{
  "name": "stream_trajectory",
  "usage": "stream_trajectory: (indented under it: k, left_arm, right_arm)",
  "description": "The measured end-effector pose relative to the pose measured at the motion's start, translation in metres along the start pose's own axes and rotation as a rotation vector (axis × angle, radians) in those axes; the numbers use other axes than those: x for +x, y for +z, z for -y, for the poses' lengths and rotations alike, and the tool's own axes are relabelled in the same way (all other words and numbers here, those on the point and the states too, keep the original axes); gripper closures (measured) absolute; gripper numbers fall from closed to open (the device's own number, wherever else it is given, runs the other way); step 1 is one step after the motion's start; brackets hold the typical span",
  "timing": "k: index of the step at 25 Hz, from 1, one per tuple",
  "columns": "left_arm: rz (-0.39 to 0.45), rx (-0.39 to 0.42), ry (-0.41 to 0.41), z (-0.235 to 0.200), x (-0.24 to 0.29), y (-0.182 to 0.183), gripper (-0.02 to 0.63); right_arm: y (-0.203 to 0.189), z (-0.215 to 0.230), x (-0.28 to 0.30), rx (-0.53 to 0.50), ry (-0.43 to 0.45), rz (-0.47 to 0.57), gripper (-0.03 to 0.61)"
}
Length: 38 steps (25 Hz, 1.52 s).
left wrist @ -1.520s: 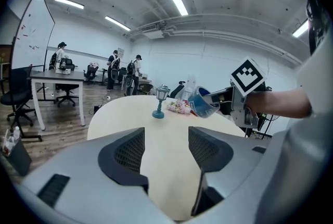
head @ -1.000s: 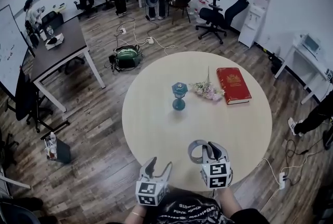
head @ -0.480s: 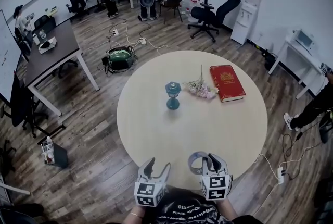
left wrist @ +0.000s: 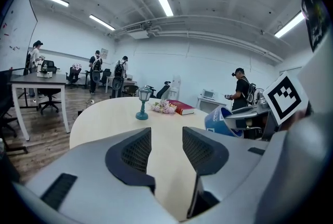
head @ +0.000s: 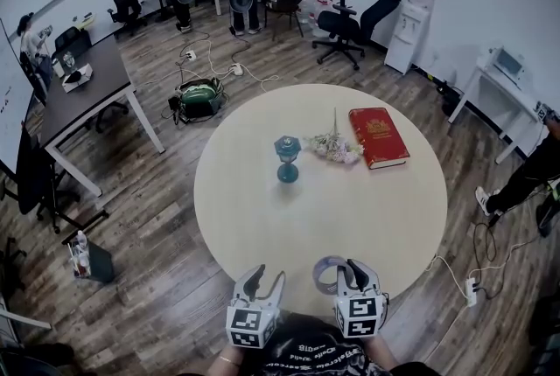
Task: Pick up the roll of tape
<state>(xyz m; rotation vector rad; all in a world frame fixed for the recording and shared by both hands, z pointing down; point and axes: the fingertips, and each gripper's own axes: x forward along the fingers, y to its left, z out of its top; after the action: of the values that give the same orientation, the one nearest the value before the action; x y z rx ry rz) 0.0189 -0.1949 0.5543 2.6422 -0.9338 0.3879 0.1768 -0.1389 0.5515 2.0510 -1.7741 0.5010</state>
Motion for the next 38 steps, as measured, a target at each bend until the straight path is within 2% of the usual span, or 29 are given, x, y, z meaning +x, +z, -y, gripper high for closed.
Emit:
stream_trajectory:
  k: [6,10,16,38]
  left_arm:
    - [0.012,0.023,0.007,0.004,-0.005,0.003,0.546]
    - [0.022,0.029,-0.015,0.008,-0.005,0.005,0.584]
    - [0.02,0.043,-0.069,0.019,-0.004,0.008,0.592]
    - [0.002,0.059,-0.053,0.01,0.003,0.007,0.592]
  right_arm:
    - [0.0,-0.008,-0.003,-0.008,0.021,0.009,0.508]
    - [0.004,-0.007,-0.004,-0.002,0.016,0.024,0.508]
    - [0.003,-0.008,-0.004,0.002,0.024,0.02,0.509]
    - [0.005,-0.015,0.003,-0.045,0.051,0.023,0.511]
